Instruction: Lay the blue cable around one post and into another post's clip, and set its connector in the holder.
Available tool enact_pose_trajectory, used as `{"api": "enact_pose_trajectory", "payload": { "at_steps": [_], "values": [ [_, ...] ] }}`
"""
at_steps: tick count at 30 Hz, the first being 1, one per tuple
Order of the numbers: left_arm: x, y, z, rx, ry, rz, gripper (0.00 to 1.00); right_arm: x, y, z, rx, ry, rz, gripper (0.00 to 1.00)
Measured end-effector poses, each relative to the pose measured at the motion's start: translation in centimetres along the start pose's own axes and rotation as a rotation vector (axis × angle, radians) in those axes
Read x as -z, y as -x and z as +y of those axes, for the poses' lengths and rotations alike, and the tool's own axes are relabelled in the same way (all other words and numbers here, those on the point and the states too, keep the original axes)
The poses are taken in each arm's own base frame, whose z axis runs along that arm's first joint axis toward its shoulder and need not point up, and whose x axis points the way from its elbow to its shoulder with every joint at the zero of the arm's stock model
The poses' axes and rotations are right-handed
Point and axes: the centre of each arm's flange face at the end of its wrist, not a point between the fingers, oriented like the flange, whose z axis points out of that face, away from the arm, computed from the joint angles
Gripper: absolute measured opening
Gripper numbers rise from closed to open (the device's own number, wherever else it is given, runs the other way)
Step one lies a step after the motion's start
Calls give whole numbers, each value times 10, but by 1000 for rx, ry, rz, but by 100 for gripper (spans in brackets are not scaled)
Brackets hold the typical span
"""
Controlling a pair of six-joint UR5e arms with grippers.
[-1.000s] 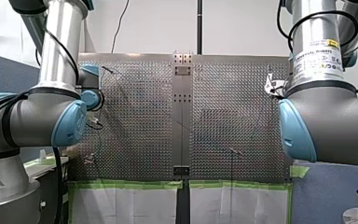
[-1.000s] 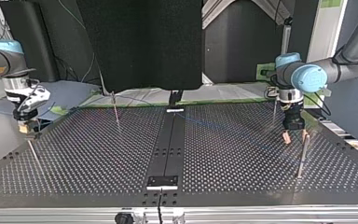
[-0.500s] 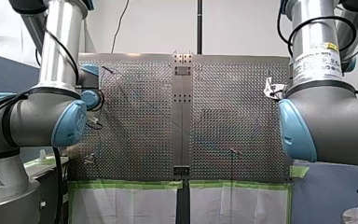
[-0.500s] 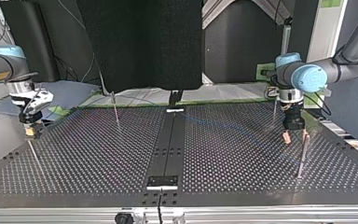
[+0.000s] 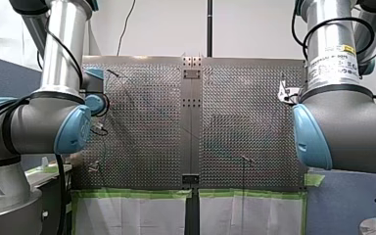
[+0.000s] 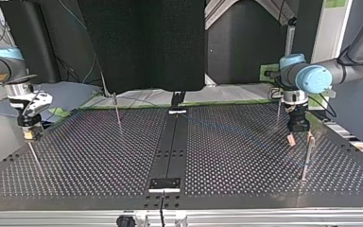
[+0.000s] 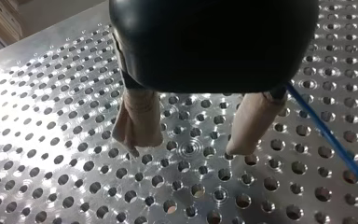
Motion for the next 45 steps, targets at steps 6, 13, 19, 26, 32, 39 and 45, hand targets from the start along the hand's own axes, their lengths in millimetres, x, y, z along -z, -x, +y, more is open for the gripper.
{"api": "enact_pose_trajectory", "payload": {
  "at_steps": [6, 13, 19, 26, 32, 39, 45],
  "values": [
    [0, 0, 0, 7, -2, -1, 100, -1, -3, 3, -3, -9, 12, 0],
    [0, 0, 0, 9, -2, -1, 100, -3, -3, 4, -8, -14, 19, 0],
    [0, 0, 0, 9, -3, 0, 100, -4, -3, 5, -16, -17, 27, 0],
    [0, 0, 0, 9, -3, 0, 100, -5, -2, 6, -26, -25, 33, 0],
    [0, -1, -1, 8, -4, 2, 100, -5, -1, 6, -28, -25, 31, 0],
    [0, -1, -1, 8, -3, 3, 100, -4, 1, 9, -9, -27, 21, 0],
    [0, -1, -1, 7, -3, 2, 100, -4, 2, 12, 27, -22, 18, 0]
  ]
}}
